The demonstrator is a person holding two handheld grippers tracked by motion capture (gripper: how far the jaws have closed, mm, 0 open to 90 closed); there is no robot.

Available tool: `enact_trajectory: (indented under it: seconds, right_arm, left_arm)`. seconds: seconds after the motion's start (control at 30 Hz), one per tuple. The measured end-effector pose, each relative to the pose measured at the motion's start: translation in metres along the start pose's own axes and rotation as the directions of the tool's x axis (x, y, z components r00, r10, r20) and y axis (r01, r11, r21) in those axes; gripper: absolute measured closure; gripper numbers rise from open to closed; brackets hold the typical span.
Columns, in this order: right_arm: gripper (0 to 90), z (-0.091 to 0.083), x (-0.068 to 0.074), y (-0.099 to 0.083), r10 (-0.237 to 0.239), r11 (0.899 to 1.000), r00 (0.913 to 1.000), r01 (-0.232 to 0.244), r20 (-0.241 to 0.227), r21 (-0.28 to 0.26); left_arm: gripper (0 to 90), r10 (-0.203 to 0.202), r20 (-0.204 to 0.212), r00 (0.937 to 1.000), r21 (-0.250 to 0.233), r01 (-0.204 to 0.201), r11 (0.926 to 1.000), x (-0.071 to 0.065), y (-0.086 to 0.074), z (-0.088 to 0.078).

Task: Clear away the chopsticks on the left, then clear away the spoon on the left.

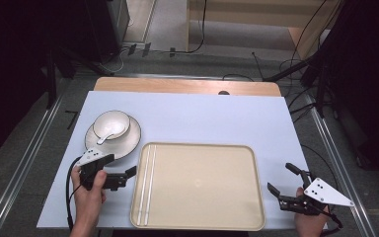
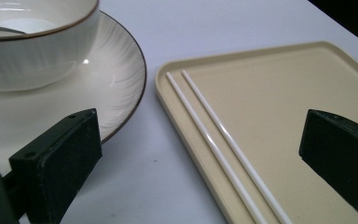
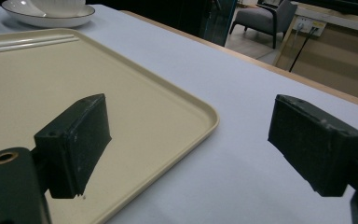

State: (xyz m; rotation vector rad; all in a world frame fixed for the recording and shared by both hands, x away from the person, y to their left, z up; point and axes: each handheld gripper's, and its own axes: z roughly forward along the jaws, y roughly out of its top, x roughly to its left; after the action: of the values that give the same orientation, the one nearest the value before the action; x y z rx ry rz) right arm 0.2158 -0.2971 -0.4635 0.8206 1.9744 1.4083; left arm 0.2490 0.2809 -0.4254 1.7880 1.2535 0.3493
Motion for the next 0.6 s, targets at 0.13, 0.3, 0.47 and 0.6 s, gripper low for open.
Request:
enact_trajectory:
  seconds: [0.13,0.3,0.47,0.6]
  right_arm:
    - [13.0,-0.001,-0.001,0.000,0.000,1.000,1.0000,0.000,0.002,-0.003]
    - [13.0,0.001,0.000,0.000,0.000,1.000,1.0000,0.000,0.002,0.001]
    - [13.0,0.000,0.000,0.000,0.001,1.000,1.0000,-0.001,0.005,0.002]
    - [13.0,-0.001,-0.001,0.000,-0.003,1.000,1.0000,0.003,0.007,0.002]
  left_arm:
    - [0.0,-0.002,-0.039,0.9993,-0.002,0.002,1.0000,0.005,0.000,-0.004]
    - [0.0,-0.019,-0.079,0.9967,-0.005,0.019,0.9998,0.013,0.001,-0.010]
    - [0.0,-0.008,-0.107,0.9942,-0.011,0.007,0.9999,0.019,0.006,-0.015]
    - [0.0,-0.009,-0.115,0.9933,-0.029,0.006,0.9996,0.027,0.013,-0.021]
